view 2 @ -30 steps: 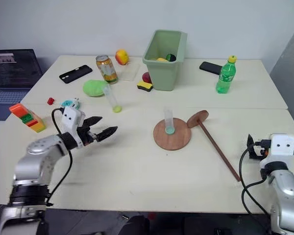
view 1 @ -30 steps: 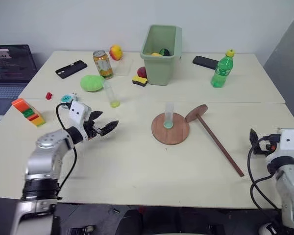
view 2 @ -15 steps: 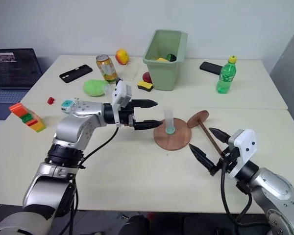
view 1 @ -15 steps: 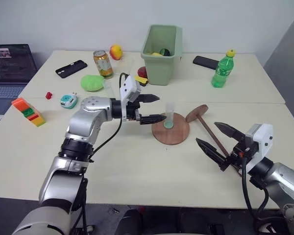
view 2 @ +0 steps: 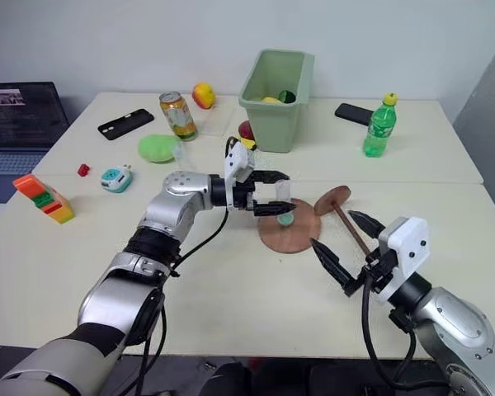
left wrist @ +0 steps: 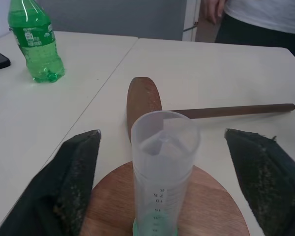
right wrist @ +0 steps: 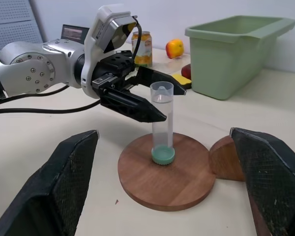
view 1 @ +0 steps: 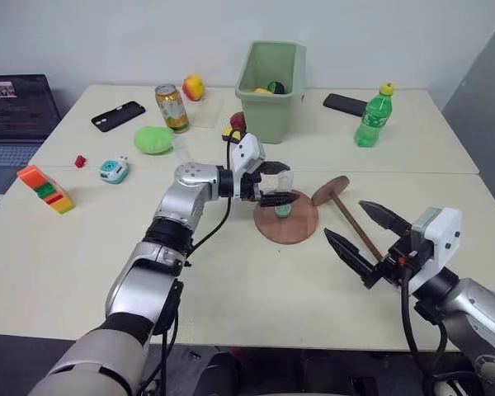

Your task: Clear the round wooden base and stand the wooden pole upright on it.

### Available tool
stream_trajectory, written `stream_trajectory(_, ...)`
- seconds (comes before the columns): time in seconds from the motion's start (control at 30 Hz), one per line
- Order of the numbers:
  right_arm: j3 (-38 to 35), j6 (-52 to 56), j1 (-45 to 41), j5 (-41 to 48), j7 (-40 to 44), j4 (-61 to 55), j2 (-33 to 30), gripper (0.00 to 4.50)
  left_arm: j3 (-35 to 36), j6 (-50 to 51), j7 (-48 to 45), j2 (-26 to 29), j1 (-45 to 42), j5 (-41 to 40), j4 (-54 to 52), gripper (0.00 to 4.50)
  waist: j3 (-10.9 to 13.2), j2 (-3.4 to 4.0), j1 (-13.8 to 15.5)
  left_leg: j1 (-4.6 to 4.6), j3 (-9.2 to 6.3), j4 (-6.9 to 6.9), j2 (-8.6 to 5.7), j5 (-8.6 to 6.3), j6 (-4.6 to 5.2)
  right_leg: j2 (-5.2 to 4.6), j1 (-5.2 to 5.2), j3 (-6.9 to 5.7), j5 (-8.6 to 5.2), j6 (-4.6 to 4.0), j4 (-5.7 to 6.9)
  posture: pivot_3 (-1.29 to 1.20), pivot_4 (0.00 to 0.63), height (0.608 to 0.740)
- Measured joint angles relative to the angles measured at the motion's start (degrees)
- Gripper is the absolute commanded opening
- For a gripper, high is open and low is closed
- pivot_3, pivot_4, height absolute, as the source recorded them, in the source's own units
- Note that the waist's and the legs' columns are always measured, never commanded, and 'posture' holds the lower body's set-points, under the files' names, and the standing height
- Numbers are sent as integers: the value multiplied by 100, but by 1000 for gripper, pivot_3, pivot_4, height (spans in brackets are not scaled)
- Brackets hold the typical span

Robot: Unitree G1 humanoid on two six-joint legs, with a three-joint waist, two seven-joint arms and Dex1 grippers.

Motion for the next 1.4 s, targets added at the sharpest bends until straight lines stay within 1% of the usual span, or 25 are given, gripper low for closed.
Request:
stream_trajectory(0.1, 1, 43, 3, 22, -128, -4, 0, 4500, 10, -109, -56, -27, -75, 35, 192, 2878, 0, 0, 2, 0, -1, 0, -1, 0, 0, 0, 0, -1, 0, 0, 1, 0, 150, 740)
stream_trajectory(0.13, 1, 53, 3, 25, -176, -4, 0, 4500, 26, -143, -56, -37, -100, 55, 244, 2766, 0, 0, 3, 0, -1, 1, -1, 0, 0, 0, 0, 0, 0, 0, 1, 0, 150, 740)
stream_trajectory(0.37, -1, 78, 0, 87, -337, -8, -20, 4500, 67, -244, -82, -87, -120, 132, 406, 1274, 0, 0, 3, 0, -2, 0, 0, 0, 0, 0, 0, -1, 0, 0, 1, 0, 150, 740)
stream_trajectory(0.67, 19, 89, -99, 246, -334, -8, -150, 4500, 238, -165, -25, -108, -123, 126, 377, 1241, 1, -1, 0, -1, -1, 1, 0, 0, 0, 0, 0, 0, 0, 0, 1, 0, 150, 740)
stream_trajectory(0.73, 28, 117, -229, 323, -338, -8, -179, 4500, 311, -77, 237, -60, -169, 134, 362, 1241, 1, -2, -2, 0, -3, 1, 0, 1, 1, 0, 0, -1, 0, 0, 2, 0, 150, 740)
stream_trajectory(0.8, 20, 156, -377, 537, -354, -7, -182, 4500, 498, -71, 745, 9, -317, 169, 425, 1241, 3, -6, -1, 0, -5, 2, 1, 1, 1, 0, -1, -2, 0, 0, 4, 0, 150, 740)
stream_trajectory(0.87, 6, 200, -495, 774, -373, -7, -191, 4500, 842, -95, 1636, 134, -570, 211, 675, 1241, 6, -10, -7, 0, -4, 2, 1, 0, 2, 0, -2, 0, 0, 0, 3, 0, 150, 740)
stream_trajectory(0.97, -19, 228, -534, 984, -366, -5, -270, 4500, 1239, -218, 2614, 299, -692, 284, 960, 1241, 4, -11, 0, 0, -3, -1, 0, 0, 1, -1, -2, -1, 0, 0, 1, 0, 150, 740)
stream_trajectory(1.1, 6, 262, -772, 1210, -326, 29, -401, 4500, 1408, -327, 3434, 137, -589, 408, 1408, 1241, 5, -17, 44, -6, -6, 7, -4, 1, 0, -4, -3, -5, 1, 2, 2, 0, 150, 740)
stream_trajectory(1.17, 9, 263, -876, 1303, -321, 64, -443, 4500, 1407, -329, 3574, -9, -513, 431, 1505, 1241, 5, -22, 68, -8, -6, 7, -5, 1, 0, -6, -3, -6, 1, 3, 2, 0, 150, 740)
stream_trajectory(1.27, 11, 263, -887, 1353, -291, 129, -489, 4500, 1406, -326, 3535, -105, -470, 417, 1435, 1241, 7, -28, 57, -18, -4, 5, -4, 1, 0, -5, -14, -6, 1, 3, 3, 0, 150, 740)
stream_trajectory(1.33, 20, 253, -884, 1348, -251, 192, -491, 4500, 1421, -275, 3407, -93, -471, 331, 1126, 1241, 7, -28, 37, -19, -4, 4, -3, 2, 0, -4, -15, -6, 1, 2, 3, 0, 150, 740)
stream_trajectory(1.4, 90, 237, -887, 1323, -219, 259, -477, 4500, 1445, -15, 3219, -12, -471, 180, 574, 1241, 7, -28, 21, -19, -5, 4, -1, 2, -1, -4, -15, -6, 1, 2, 3, 0, 150, 740)
